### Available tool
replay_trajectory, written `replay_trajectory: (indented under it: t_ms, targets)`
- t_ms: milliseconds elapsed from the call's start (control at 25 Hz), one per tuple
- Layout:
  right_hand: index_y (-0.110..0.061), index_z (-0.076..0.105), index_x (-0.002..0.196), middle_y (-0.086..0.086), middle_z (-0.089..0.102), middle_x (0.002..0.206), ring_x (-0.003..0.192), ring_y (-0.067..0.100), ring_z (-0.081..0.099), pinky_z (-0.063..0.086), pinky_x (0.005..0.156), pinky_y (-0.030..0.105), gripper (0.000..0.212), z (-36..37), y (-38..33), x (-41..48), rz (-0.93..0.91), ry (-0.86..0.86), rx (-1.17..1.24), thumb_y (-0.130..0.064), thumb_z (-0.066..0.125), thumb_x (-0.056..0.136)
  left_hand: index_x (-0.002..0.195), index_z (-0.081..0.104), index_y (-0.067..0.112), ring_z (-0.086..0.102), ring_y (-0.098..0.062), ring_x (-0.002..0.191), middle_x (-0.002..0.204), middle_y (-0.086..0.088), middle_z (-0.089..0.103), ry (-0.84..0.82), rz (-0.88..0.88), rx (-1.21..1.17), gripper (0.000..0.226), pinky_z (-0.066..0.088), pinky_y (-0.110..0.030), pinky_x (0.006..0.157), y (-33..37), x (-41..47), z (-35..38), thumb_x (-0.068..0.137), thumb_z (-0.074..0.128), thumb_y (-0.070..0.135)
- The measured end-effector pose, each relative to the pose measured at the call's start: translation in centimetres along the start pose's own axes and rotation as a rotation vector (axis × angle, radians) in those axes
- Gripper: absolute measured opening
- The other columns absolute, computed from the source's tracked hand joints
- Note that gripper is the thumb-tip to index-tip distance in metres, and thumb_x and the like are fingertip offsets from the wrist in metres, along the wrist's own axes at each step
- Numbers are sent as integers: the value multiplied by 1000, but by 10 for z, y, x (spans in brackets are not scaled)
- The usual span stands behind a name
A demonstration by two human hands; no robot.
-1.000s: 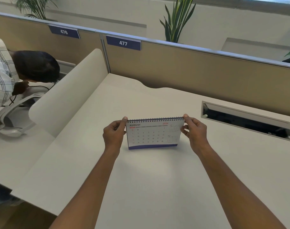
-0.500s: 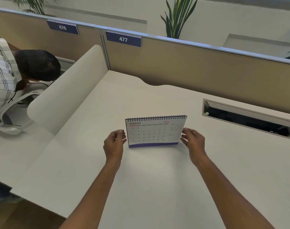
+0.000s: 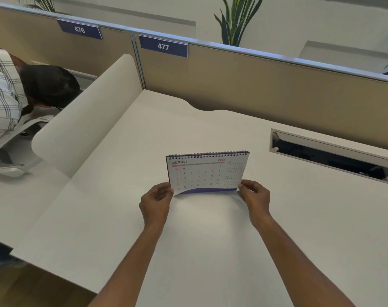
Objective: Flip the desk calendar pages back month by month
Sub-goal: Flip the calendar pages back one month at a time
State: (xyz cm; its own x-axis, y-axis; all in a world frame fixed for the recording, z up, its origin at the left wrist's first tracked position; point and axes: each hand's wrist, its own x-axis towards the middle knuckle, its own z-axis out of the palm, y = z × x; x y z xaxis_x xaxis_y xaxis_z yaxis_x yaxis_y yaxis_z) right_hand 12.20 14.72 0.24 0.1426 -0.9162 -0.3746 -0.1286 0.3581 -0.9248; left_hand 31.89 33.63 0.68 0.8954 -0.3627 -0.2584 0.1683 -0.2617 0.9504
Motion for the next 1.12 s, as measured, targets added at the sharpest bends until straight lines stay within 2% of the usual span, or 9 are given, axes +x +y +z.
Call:
replay_trajectory:
  t_ms: [160, 320, 680, 840, 1120]
  targets:
    - [-7, 76, 97, 13, 76, 103, 99, 31, 72, 59, 96, 44, 12, -2, 1, -1, -22, 22, 27, -2, 76, 86, 92, 78, 25, 76, -6, 74, 80, 8, 80, -42, -27, -95, 23, 61, -31, 79, -5, 0, -1, 77, 92, 14]
    - [-5, 75, 98, 16, 76, 99, 90, 26, 71, 60, 94, 43, 15, -5, 2, -3, -28, -1, 45, -2, 79, 84, 94, 78, 13, 77, -20, 81, 84, -9, 80, -88, -82, -227, 24, 65, -35, 81, -5, -1, -5, 75, 92, 6]
    - [-10, 75, 98, 7, 78, 92, 87, 20, 72, 62, 78, 28, 16, -15, 1, -9, -26, -85, 101, -7, 81, 84, 95, 77, 6, 82, -24, 90, 91, -11, 84, -181, -116, -253, 19, 64, -24, 73, 0, -3, -17, 80, 88, 5]
    - [-9, 78, 98, 1, 81, 92, 91, 22, 75, 63, 79, 28, 14, -16, 3, -13, -45, -81, 104, -5, 80, 85, 88, 82, 11, 82, -23, 89, 92, -10, 84, -168, -91, -256, 14, 65, -28, 77, 1, -5, -17, 78, 90, 8]
    - [-2, 74, 105, 12, 76, 106, 96, 25, 73, 61, 89, 39, 22, -17, 5, -14, -28, -41, 108, -5, 81, 85, 83, 84, 18, 79, -16, 86, 89, -5, 84, -127, -100, -233, 9, 64, -29, 77, -1, -8, -18, 79, 91, 16]
